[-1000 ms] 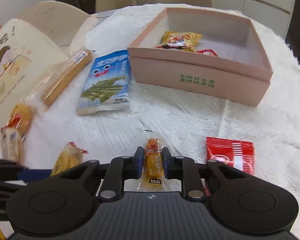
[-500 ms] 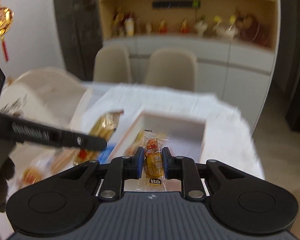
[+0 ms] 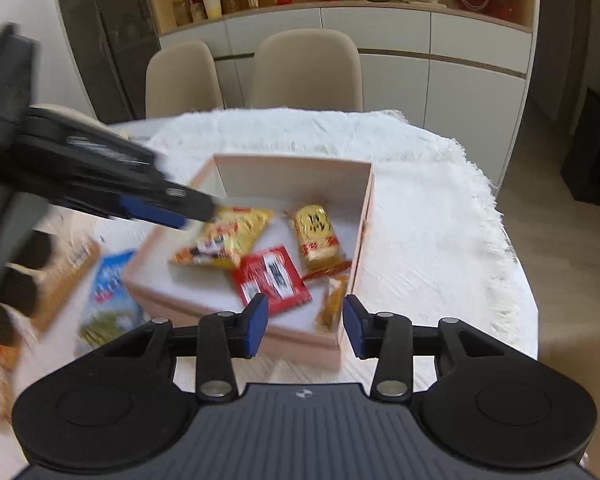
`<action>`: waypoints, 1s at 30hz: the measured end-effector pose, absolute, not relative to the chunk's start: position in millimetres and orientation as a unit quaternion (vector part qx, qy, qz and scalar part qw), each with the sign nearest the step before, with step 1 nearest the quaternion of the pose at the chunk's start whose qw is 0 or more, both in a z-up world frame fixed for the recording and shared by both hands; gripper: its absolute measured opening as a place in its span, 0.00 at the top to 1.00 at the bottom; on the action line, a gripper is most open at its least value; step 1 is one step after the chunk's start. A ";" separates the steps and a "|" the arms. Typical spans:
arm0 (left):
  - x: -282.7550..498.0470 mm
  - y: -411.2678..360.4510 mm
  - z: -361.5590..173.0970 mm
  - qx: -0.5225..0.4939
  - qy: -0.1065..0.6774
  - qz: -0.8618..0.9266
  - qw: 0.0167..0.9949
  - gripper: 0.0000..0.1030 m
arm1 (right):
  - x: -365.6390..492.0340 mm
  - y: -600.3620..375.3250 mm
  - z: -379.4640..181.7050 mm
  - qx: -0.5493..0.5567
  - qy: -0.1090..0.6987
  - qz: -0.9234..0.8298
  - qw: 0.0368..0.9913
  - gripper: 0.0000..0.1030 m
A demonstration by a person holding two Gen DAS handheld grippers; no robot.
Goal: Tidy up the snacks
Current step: 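Carry the rice cracker and orange sausage snack into the pink box and open both tools, then grasp a yellow bread bun with the left tool while the right tool reaches a red packet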
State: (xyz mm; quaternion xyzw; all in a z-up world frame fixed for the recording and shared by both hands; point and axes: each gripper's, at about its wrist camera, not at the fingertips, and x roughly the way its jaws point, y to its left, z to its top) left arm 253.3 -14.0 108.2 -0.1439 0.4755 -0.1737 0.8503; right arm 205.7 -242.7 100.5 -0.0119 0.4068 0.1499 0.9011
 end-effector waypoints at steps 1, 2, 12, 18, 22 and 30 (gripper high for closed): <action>239.1 -4.6 108.6 -0.136 0.473 -0.162 0.855 0.57 | 204.7 -237.6 98.9 -0.021 0.407 0.151 0.901 0.58; 222.4 9.0 108.1 -0.129 0.473 -0.144 0.860 0.57 | 201.6 -231.3 97.1 -0.030 0.406 0.151 0.901 0.56; 84.7 183.8 118.2 -0.191 0.448 0.059 0.871 0.57 | 171.1 -137.8 95.7 -0.054 0.419 0.224 0.878 0.42; 36.7 240.1 94.5 -0.250 0.454 0.104 0.849 0.57 | 122.8 -51.4 88.6 -0.099 0.403 0.281 0.865 0.42; 18.0 257.8 78.0 -0.281 0.455 0.103 0.839 0.57 | 86.9 -0.1 86.2 -0.086 0.414 0.349 0.836 0.39; 16.8 263.7 69.8 -0.268 0.467 0.074 0.840 0.57 | 49.4 96.4 53.1 -0.133 0.446 0.399 0.791 0.37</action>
